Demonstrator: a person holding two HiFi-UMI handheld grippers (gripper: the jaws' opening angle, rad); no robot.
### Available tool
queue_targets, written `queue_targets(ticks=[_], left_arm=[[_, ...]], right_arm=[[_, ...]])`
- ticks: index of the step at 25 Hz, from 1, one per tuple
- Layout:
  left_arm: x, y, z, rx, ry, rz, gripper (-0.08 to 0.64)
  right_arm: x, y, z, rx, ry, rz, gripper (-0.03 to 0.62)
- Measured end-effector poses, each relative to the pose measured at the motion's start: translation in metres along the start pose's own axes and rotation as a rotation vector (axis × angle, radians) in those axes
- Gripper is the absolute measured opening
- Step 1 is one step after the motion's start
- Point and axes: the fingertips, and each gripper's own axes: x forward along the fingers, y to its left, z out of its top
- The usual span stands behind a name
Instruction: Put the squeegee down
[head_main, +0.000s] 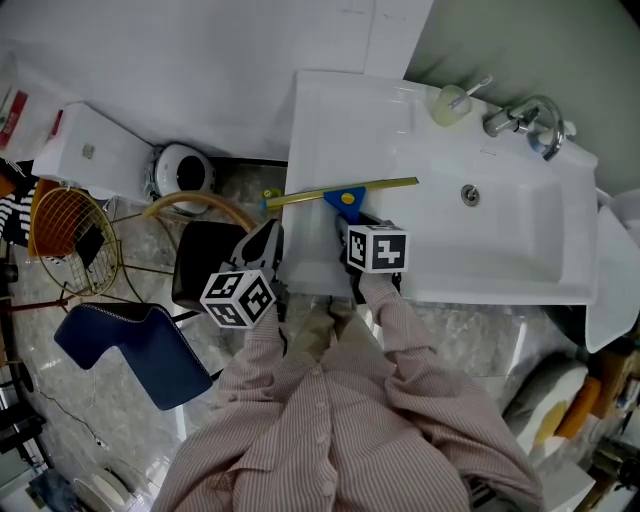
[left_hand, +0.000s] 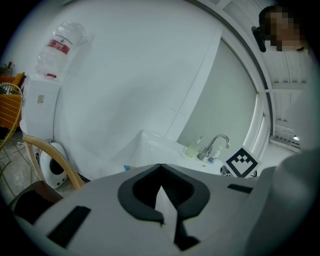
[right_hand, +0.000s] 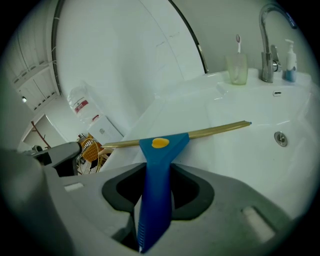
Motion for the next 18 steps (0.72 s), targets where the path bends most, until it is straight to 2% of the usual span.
queue_targets(ticks=[9,18], left_arm=[[-0.002,-0.007,0.014,0.007,-0.026,-0.032,-0.002],[0.001,-0.026,0.022,0.034,-0.038,-0.090,-0.002]], right_arm=[[-0.010,0.001,0.005,-0.041,-0.049,-0.043,0.155],[-0.035,0.006,0.021,-0.082,-0.161,-0.080,0.155]])
